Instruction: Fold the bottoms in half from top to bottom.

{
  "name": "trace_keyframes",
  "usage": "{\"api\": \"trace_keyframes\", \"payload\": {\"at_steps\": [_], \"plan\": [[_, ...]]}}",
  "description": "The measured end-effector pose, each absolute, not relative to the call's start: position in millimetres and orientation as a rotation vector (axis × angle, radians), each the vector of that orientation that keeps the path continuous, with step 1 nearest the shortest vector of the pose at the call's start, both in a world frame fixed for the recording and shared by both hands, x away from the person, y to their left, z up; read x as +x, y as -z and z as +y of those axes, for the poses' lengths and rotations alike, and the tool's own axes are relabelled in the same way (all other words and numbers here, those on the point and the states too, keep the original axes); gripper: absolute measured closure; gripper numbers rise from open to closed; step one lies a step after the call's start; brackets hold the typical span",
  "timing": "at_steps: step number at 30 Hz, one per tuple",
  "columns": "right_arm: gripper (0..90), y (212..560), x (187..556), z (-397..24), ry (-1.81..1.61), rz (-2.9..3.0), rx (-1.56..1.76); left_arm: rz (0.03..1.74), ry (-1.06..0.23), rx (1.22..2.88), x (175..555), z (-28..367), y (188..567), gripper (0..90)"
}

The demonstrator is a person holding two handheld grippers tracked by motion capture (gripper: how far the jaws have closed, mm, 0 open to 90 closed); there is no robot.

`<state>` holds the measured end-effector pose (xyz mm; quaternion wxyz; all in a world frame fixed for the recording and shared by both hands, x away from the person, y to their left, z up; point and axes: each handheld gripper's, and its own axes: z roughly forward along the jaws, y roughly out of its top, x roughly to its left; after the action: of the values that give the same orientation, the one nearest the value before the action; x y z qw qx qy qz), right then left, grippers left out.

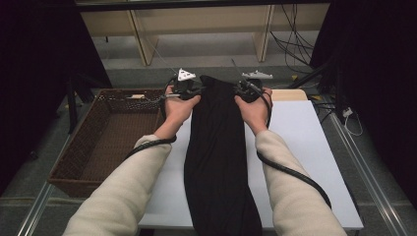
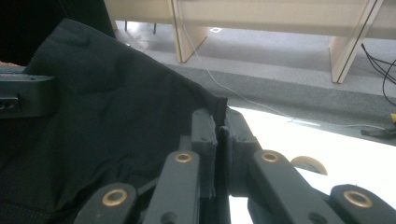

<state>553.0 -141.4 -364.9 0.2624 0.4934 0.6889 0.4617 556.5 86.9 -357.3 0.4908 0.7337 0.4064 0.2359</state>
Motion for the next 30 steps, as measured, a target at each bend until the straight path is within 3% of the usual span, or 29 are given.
{"api": "trace_keyframes", "payload": {"at_steps": [30], "plan": [[84.8, 344, 557, -139, -1.276, 1.808, 1.306, 0.951, -0.613, 1.736, 562, 87, 336, 85.1]]}}
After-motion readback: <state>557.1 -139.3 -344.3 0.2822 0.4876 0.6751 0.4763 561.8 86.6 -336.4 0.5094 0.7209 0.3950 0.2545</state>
